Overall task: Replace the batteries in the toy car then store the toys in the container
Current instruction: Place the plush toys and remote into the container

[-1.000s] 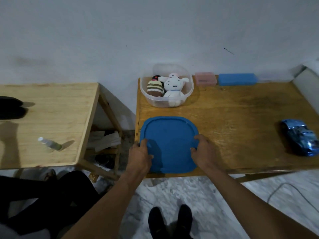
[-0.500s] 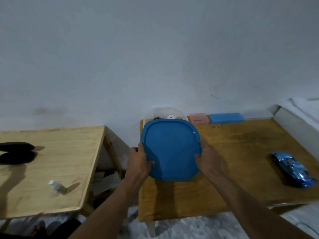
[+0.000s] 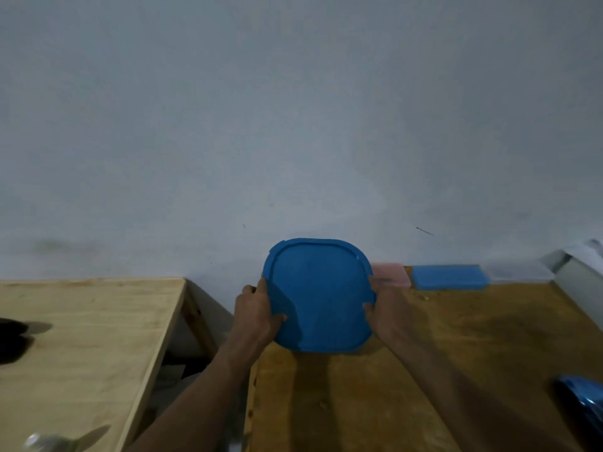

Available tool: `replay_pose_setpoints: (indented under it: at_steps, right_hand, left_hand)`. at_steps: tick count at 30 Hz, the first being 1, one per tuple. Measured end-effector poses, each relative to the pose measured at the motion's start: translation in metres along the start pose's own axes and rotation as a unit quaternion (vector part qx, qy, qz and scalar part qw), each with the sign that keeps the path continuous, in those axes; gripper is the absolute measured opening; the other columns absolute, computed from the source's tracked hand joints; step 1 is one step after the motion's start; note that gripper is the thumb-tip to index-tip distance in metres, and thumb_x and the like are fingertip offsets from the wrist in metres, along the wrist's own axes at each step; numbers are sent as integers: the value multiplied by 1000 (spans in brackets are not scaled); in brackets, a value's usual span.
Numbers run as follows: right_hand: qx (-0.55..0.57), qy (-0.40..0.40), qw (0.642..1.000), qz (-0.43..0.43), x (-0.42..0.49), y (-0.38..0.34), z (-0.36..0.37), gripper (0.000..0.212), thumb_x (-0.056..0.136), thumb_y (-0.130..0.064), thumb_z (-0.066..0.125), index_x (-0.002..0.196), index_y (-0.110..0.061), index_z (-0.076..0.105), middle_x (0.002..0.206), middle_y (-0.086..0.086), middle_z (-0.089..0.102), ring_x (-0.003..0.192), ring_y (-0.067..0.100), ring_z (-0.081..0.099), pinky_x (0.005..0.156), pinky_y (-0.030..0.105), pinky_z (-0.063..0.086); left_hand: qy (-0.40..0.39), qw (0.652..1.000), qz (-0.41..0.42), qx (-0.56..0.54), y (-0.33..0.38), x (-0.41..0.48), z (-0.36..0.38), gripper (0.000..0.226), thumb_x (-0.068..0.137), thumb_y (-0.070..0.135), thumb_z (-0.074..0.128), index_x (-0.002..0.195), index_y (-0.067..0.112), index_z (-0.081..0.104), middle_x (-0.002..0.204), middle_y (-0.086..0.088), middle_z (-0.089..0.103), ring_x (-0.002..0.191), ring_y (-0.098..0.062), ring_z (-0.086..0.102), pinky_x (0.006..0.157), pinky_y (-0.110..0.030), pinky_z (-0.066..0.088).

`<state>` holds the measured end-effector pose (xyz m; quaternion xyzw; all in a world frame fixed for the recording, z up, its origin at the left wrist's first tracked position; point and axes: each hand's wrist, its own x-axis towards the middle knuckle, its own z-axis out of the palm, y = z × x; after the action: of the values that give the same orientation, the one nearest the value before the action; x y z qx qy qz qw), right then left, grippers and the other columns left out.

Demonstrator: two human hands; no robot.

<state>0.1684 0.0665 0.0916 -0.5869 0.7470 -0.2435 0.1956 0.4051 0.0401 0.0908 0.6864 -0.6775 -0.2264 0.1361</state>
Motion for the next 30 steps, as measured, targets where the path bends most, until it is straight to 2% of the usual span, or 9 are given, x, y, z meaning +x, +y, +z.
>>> replay_pose_setpoints:
  at_steps: [2, 4, 7, 9, 11, 14, 20, 25, 30]
  right_hand:
    - [-3, -19, 1000, -3, 19, 2, 1, 19, 86, 3, 54, 95, -13, 60, 73, 0, 60, 63, 12, 54, 49, 22, 42]
    - [-27, -43, 999, -1, 34, 4, 2, 18, 87, 2, 53, 100, -10, 60, 72, -2, 57, 61, 8, 51, 48, 15, 41]
    - [-63, -85, 994, -2, 49, 4, 3, 12, 91, -2, 50, 90, -11, 57, 64, -7, 46, 54, 3, 42, 40, 13, 35]
    - [-67, -92, 993, 10, 57, 6, 8, 17, 90, -1, 51, 79, -14, 53, 63, -6, 47, 55, 10, 48, 43, 15, 37]
    - [-60, -100, 993, 30, 61, 8, 15, 12, 88, 0, 52, 88, -11, 58, 69, 0, 55, 62, 16, 54, 49, 24, 44]
    - [-54, -106, 992, 32, 64, 8, 19, 17, 88, 1, 53, 102, -6, 61, 80, 5, 62, 66, 15, 57, 50, 23, 46]
    - [-52, -98, 993, 34, 64, 7, 20, 25, 89, 1, 53, 112, -5, 61, 80, 1, 59, 60, 6, 49, 44, 15, 36]
    - [-70, -95, 993, 22, 59, 2, 16, 29, 92, -3, 52, 120, -9, 59, 90, 4, 63, 70, 12, 53, 46, 11, 31]
    - [-86, -110, 989, 51, 64, -4, 16, 31, 91, 0, 52, 121, -4, 59, 90, 6, 64, 75, 16, 57, 62, 25, 50]
  left_hand:
    - [-13, 1000, -9, 7, 1, 16, 4, 68, 81, 30, 73, 137, 13, 39, 121, -10, 50, 110, -24, 49, 91, -34, 50]
    - [-28, 999, -19, 9, 1, 30, 7, 67, 79, 31, 75, 135, 13, 42, 119, -10, 51, 108, -24, 50, 90, -34, 50]
    - [-46, 998, -27, 12, 0, 44, 11, 63, 76, 31, 78, 129, 14, 47, 115, -9, 54, 105, -24, 53, 87, -34, 51]
    - [-58, 998, -31, 11, -2, 51, 12, 62, 74, 31, 80, 126, 14, 50, 113, -8, 56, 102, -24, 55, 86, -35, 53]
    - [-65, 997, -31, 13, -4, 56, 12, 62, 73, 31, 81, 124, 13, 51, 112, -8, 56, 101, -24, 56, 86, -37, 54]
    - [-75, 997, -28, 25, -6, 64, 10, 62, 70, 32, 83, 120, 12, 53, 114, -9, 53, 100, -22, 55, 84, -33, 54]
    - [-88, 994, -27, 60, -6, 67, 14, 64, 76, 34, 79, 125, 10, 47, 121, -11, 47, 106, -25, 51, 89, -35, 52]
    - [-92, 993, -27, 62, -5, 65, 17, 63, 79, 34, 77, 127, 9, 45, 126, -12, 45, 111, -26, 50, 95, -36, 50]
    - [-100, 992, -39, 68, -2, 69, 18, 61, 76, 33, 80, 122, 8, 49, 123, -12, 45, 110, -27, 50, 95, -39, 51]
